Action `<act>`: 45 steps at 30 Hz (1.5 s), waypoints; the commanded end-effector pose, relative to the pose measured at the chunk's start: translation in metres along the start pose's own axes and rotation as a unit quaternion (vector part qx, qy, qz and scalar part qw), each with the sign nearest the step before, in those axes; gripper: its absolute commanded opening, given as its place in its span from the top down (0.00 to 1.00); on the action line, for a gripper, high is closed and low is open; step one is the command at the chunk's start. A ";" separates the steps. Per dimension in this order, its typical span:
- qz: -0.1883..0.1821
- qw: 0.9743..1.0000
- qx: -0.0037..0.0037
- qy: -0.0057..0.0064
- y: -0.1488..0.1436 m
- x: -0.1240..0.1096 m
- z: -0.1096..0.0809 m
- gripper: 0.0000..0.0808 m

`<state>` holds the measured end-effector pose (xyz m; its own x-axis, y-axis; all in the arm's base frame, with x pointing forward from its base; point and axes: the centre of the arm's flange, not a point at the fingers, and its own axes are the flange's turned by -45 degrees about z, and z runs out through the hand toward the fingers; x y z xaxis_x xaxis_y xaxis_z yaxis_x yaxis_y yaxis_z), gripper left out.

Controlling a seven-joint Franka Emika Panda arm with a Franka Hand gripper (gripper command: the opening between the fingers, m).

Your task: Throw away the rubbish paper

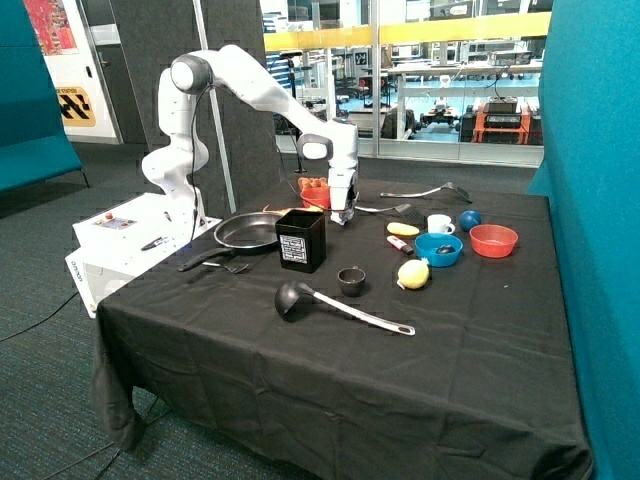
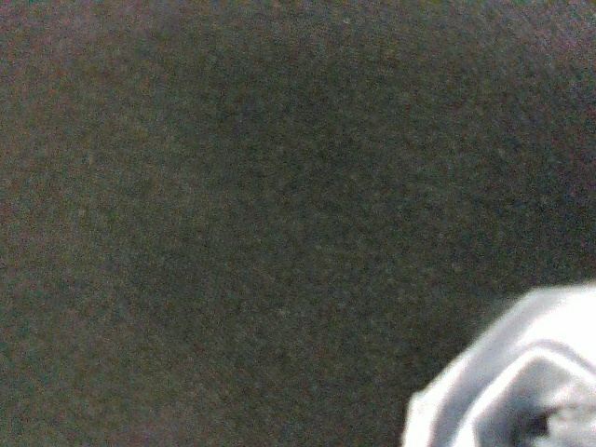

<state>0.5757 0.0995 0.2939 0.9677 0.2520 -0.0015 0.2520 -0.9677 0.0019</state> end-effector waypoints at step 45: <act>0.021 1.000 0.001 0.001 0.090 -0.036 -0.167 1.00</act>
<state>0.5687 0.0427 0.4263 0.9678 0.2516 0.0025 0.2516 -0.9678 -0.0004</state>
